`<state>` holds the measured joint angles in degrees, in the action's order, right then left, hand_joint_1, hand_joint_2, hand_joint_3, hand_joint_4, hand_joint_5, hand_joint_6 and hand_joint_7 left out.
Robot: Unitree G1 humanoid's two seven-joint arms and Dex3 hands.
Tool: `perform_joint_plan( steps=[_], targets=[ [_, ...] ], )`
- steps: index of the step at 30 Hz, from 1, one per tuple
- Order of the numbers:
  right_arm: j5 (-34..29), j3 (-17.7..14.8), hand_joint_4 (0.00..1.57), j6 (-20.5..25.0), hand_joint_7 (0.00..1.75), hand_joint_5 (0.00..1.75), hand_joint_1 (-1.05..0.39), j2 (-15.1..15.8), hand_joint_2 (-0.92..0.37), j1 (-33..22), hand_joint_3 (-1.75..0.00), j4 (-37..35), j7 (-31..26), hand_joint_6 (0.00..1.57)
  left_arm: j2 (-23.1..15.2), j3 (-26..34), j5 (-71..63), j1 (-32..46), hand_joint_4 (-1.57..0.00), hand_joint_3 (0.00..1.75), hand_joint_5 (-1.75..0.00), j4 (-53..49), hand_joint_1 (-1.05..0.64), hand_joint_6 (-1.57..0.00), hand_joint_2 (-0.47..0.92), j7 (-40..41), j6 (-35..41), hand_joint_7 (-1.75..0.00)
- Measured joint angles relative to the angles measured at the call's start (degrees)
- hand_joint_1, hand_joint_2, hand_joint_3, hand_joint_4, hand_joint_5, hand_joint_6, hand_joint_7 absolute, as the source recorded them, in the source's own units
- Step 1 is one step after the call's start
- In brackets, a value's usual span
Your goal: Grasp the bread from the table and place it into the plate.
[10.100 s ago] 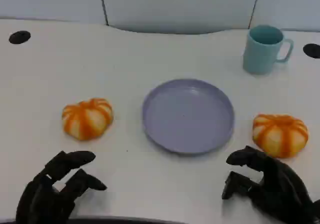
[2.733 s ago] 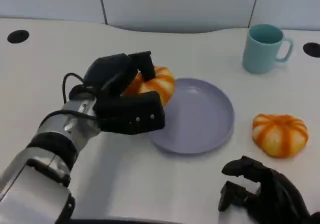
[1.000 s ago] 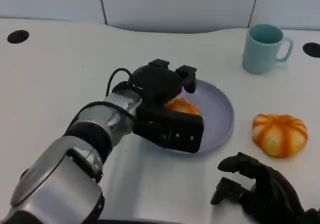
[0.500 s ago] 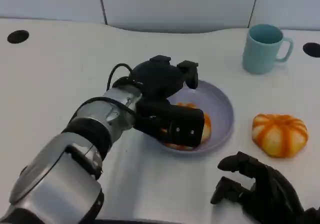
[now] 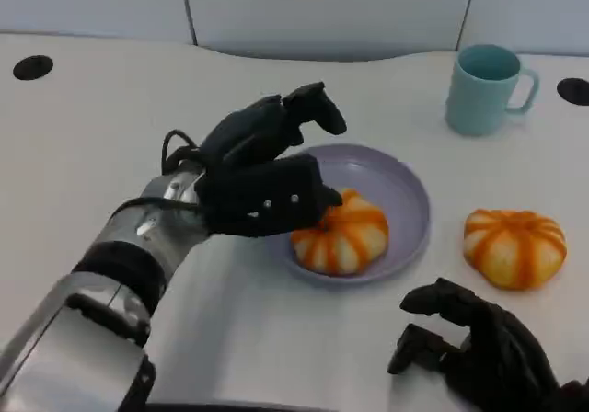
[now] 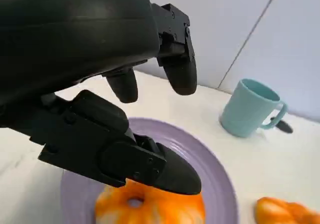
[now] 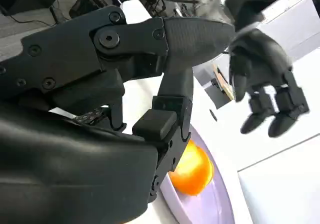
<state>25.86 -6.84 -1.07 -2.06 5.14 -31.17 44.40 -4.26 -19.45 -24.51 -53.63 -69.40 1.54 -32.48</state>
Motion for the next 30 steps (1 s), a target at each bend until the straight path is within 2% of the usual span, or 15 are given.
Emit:
perform_joint_plan(
  steps=[7,10,13,18,24,28,30],
  targets=[
    [-0.2,-0.1,0.75,-2.6,0.87,1.34,-0.51,0.2,-0.92,1.4,-0.41,-2.5,1.1,0.74,-1.6,8.0,10.6,5.2,0.0,0.19,-1.6,4.5,-0.81,-0.06,0.92,-8.9,-6.4,-1.17],
    [-0.3,-0.1,0.74,-3.6,0.88,1.36,-0.52,0.2,-0.92,1.8,-0.41,-3.5,1.4,0.74,-2.6,11.0,15.0,7.6,0.0,0.17,-1.59,7.3,-0.79,-0.14,0.92,-13.7,-7.9,-1.02],
    [-0.5,-0.1,0.73,-3.9,0.89,1.39,-0.52,0.2,-0.92,1.9,-0.42,-3.5,1.3,0.74,-3.1,14.8,22.1,11.5,-0.02,0.18,-1.56,11.3,-0.8,-0.17,0.92,-20.1,-8.5,-0.95],
    [-0.7,-0.2,0.73,-4.6,0.88,1.39,-0.52,0.3,-0.92,2.5,-0.4,-4.5,1.2,0.75,-4.4,19.0,30.3,18.7,-0.08,0.24,-1.47,19.9,-0.77,-0.22,0.92,-27.4,-7.2,-0.86],
    [-0.6,-0.9,0.74,-5.2,0.85,1.38,-0.53,0.3,-0.92,3.7,-0.41,-6.5,2.0,0.76,-3.9,23.1,38.3,27.6,-0.13,0.34,-1.45,27.4,-0.85,-0.24,0.92,-31.6,-7.0,-0.88],
    [-0.7,-1.1,0.74,-5.4,0.85,1.38,-0.52,0.2,-0.92,4.0,-0.41,-6.9,2.0,0.77,-3.1,24.6,43.1,33.9,-0.17,0.35,-1.41,33.7,-0.86,-0.3,0.92,-33.9,-3.0,-0.86],
    [-0.8,-1.2,0.75,-5.3,0.85,1.38,-0.52,0.2,-0.92,4.0,-0.41,-6.8,1.7,0.78,-2.8,25.0,44.8,36.7,-0.19,0.31,-1.45,36.5,-0.84,-0.32,0.92,-34.6,-0.7,-0.86]
  ],
)
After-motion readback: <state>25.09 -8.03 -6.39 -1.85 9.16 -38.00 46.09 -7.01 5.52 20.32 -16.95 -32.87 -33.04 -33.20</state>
